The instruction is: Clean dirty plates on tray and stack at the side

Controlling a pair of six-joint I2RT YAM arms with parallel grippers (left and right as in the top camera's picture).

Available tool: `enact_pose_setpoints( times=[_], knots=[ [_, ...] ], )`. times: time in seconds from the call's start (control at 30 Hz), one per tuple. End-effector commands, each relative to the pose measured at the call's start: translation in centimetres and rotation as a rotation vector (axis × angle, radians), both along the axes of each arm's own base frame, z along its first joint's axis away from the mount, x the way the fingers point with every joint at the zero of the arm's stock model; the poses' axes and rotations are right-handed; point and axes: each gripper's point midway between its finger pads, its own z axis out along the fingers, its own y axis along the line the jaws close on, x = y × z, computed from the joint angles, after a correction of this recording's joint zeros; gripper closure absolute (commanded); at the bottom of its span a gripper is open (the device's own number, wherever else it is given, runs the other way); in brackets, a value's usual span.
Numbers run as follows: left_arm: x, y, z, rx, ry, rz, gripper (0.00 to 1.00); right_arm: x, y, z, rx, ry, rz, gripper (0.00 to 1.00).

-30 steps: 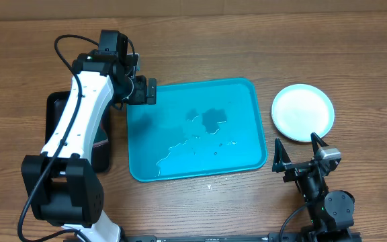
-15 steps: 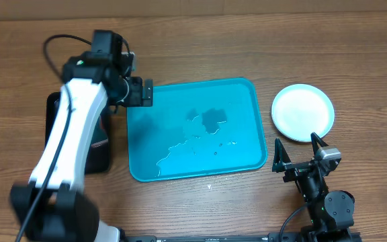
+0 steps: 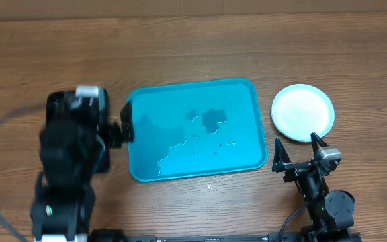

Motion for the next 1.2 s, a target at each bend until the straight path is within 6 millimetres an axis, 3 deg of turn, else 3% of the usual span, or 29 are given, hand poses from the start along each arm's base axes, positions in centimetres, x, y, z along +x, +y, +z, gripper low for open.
enact_pose_setpoints(
  times=[0.0,0.23,0.6,0.87,1.17],
  knots=[
    [-1.8,0.6,-1.4,0.001,-0.073,0.018,0.00,0.0,0.2,-0.1,0.004,-0.005,0.008,0.00],
    [-3.6,0.9,-3.4,-0.011,-0.287,0.034,0.00,0.0,0.2,-0.1,0.004,-0.005,0.008,0.00],
    [-4.3,0.9,-7.4,-0.016,-0.486,0.034,0.00,0.0,0.2,-0.1,0.004,-0.005,0.008,0.00],
    [-4.5,0.9,-12.2,-0.025,-0.303,0.037,0.00,0.0,0.2,-0.2,0.004,-0.004,0.008,0.00],
    [-4.5,1.0,-12.1,-0.044,-0.306,0.044,0.00,0.0,0.2,-0.1,0.004,-0.005,0.008,0.00]
  ],
)
